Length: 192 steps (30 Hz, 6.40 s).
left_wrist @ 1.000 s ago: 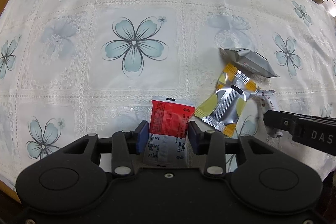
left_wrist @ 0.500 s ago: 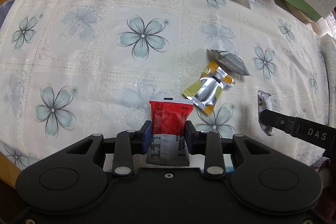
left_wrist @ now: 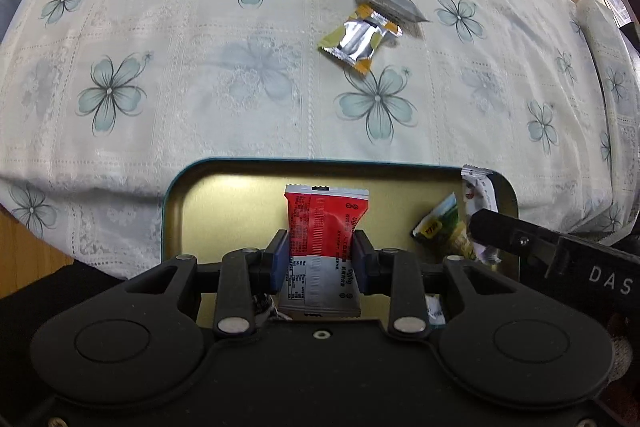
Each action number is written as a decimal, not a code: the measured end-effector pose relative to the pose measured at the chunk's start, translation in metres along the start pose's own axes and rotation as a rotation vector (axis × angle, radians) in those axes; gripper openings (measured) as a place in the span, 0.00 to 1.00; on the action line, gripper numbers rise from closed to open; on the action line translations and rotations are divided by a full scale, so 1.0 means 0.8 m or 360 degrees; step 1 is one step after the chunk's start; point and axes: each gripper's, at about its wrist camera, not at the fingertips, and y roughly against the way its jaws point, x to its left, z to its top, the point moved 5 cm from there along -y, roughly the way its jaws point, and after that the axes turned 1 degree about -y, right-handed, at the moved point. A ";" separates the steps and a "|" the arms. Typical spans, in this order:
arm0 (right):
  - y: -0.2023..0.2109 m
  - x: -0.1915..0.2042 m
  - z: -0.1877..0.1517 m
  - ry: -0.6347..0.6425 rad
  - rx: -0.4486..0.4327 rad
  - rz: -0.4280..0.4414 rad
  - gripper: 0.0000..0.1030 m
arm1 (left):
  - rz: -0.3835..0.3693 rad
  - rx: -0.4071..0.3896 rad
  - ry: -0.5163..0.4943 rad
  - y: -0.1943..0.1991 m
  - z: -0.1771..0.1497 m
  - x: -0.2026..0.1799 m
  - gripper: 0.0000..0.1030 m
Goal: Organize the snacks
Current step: 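Carry the red-white packet and hawthorn strip over the gold tray with both tools, then open the left tool to drop the red-white packet while the right tool releases the hawthorn strip, then move both open tools from the tray back to the snack pile, then reach the left tool to the silver-yellow candy while the right tool reaches the grey wafer bar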
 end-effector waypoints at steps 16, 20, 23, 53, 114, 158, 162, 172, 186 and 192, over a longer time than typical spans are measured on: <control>0.021 -0.031 -0.132 -0.0067 0.0064 0.0020 0.22 | -0.0038 0.0043 -0.0011 -0.013 -0.066 -0.021 0.40; 0.014 -0.033 -0.146 -0.0086 0.0090 0.0027 0.22 | 0.0000 0.0030 0.0019 -0.019 -0.052 -0.021 0.40; 0.008 -0.031 -0.151 -0.0090 0.0098 0.0027 0.22 | 0.0018 0.0022 0.0033 -0.020 -0.042 -0.020 0.40; -0.008 -0.020 -0.146 -0.0095 0.0125 0.0016 0.26 | 0.0112 0.0019 0.0012 -0.016 -0.028 -0.019 0.42; -0.088 -0.006 0.189 0.0049 -0.0017 -0.0323 0.26 | 0.0352 -0.0023 0.0021 -0.060 0.155 0.021 0.42; -0.177 0.033 0.278 0.0058 -0.0114 -0.0421 0.27 | 0.0191 0.0041 0.0023 -0.079 0.166 0.012 0.42; -0.178 0.035 0.271 0.0101 -0.0035 -0.0420 0.28 | 0.0195 0.0043 0.0035 -0.080 0.166 0.017 0.42; -0.157 0.033 0.258 0.0054 -0.0002 -0.0305 0.28 | 0.0175 -0.0018 -0.0063 -0.079 0.170 -0.002 0.42; -0.161 0.037 0.254 0.0110 -0.0027 -0.0391 0.28 | 0.0187 0.0017 0.0001 -0.080 0.171 0.010 0.42; -0.153 0.039 0.265 0.0069 -0.0126 -0.0357 0.28 | 0.0181 0.0037 0.0008 -0.080 0.167 0.012 0.42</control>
